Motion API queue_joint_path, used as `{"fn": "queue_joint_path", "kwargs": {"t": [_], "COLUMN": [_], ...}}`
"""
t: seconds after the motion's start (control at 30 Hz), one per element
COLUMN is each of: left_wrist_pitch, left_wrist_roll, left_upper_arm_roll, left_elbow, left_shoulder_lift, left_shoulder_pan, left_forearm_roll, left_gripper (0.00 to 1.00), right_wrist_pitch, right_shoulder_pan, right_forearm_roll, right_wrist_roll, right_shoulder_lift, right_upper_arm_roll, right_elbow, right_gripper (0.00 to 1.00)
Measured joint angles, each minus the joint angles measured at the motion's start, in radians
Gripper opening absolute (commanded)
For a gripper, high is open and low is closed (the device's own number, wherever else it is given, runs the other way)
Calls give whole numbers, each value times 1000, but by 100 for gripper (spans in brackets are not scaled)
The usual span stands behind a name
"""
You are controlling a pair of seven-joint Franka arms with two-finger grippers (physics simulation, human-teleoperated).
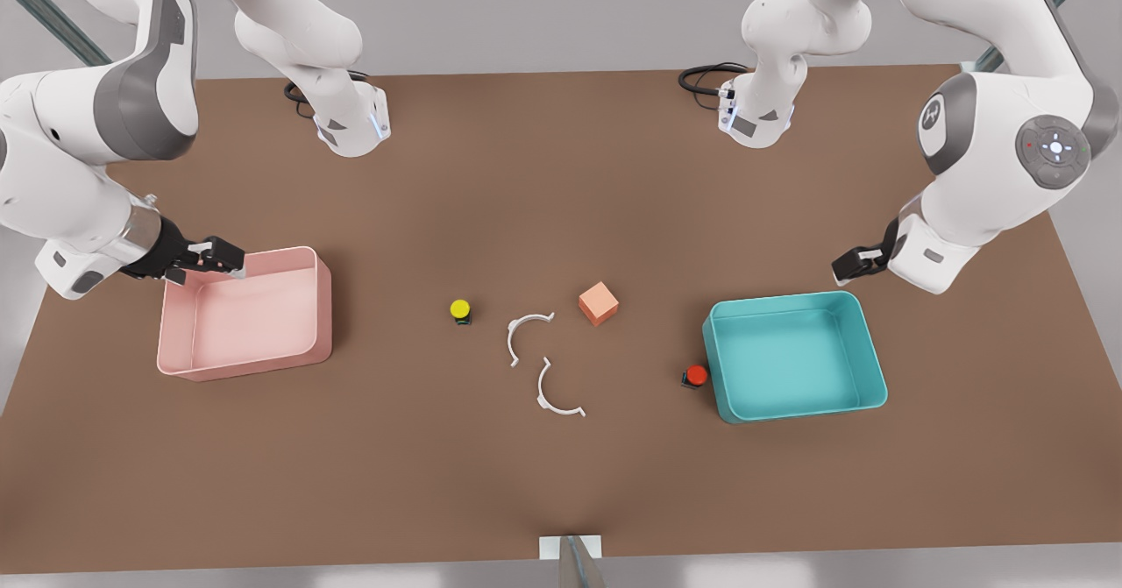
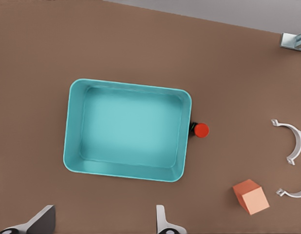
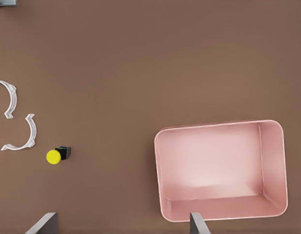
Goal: Place the red button in the blue storage box with the left arm, and place the yellow button in the pink storage box with the right arm
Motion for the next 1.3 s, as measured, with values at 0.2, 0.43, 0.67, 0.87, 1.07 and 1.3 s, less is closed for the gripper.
{"fn": "queue_joint_path", "kwargs": {"t": [0.2,0.43,0.67,0.87,1.07,1.3], "left_wrist_pitch": [65,387,525,565,588,618], "left_wrist_roll": [-100,-669,-1198,-1555,-1807,-2011], "left_upper_arm_roll": [-7,4,30,44,50,52], "left_elbow": [-3,-15,-18,-57,-55,-51], "left_shoulder_lift": [98,346,455,529,573,621], "left_shoulder_pan": [-202,-340,-338,-330,-307,-306], "left_forearm_roll": [-2,29,34,33,39,44], "left_gripper": [100,100,100,100,100,97], "right_wrist_pitch": [-1,-1,125,443,693,845], "right_shoulder_pan": [-1,-3,255,330,388,389], "right_forearm_roll": [0,-1,-69,-85,-137,-179], "right_wrist_roll": [-1,-2,57,191,329,458], "right_shoulder_lift": [0,-1,149,192,291,289], "right_upper_arm_roll": [0,-1,21,130,135,138], "right_elbow": [0,0,-91,-406,-441,-562], "right_gripper": [100,100,100,100,100,100]}}
